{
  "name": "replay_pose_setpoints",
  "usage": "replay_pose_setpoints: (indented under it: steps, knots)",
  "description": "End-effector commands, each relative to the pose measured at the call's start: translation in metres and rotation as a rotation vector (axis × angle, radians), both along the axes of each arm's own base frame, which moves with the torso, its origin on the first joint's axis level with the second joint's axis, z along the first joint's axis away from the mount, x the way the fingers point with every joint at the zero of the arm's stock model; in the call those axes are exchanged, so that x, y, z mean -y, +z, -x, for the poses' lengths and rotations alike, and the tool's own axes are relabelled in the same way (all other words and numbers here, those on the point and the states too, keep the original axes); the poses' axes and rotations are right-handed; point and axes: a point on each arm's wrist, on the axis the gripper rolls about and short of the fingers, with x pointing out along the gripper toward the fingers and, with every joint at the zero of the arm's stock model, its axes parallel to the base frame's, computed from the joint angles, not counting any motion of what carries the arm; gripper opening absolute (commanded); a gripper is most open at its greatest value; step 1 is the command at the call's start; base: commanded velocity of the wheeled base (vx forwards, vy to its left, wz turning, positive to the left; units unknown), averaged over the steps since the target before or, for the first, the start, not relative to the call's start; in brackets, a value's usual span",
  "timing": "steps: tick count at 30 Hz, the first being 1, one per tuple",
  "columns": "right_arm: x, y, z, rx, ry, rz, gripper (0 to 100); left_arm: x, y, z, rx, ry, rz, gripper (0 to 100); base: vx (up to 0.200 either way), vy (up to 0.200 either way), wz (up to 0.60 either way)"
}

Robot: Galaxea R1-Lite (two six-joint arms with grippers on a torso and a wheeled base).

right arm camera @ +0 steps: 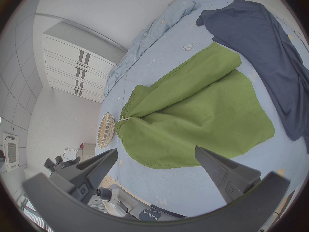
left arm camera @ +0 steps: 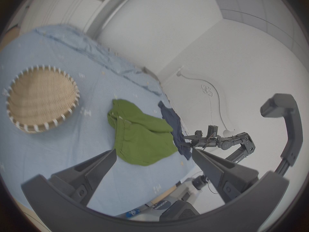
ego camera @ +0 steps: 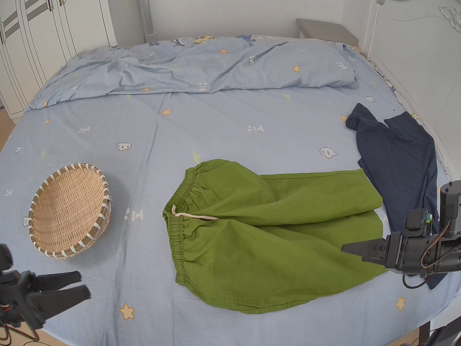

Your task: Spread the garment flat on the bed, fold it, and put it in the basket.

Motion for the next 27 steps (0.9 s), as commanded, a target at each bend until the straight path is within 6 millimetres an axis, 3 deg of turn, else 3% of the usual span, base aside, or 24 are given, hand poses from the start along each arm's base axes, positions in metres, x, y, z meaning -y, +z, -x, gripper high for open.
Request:
replay_pose_setpoints:
  steps: [1,4,5,9,27]
  knots:
    - [0.005,-0.016,0.002,0.006,0.029,0.021,100,0.016,-0.085,-0.076,-0.467,-0.217,0.071,100,0.0,0.0,0.0]
    - [0.006,-0.016,0.002,0.01,0.023,0.022,100,0.017,-0.097,-0.086,-0.48,-0.233,0.048,100,0.0,0.0,0.0]
    - [0.007,-0.016,0.002,0.01,0.015,0.021,100,0.02,-0.121,-0.103,-0.496,-0.265,-0.012,100,0.0,0.0,0.0]
    - [0.01,-0.016,0.0,0.011,0.001,0.02,100,0.024,-0.148,-0.115,-0.507,-0.312,-0.063,100,0.0,0.0,0.0]
    - [0.01,-0.017,-0.001,0.009,-0.006,0.023,100,0.057,-0.17,-0.15,-0.489,-0.343,0.065,100,0.0,0.0,0.0]
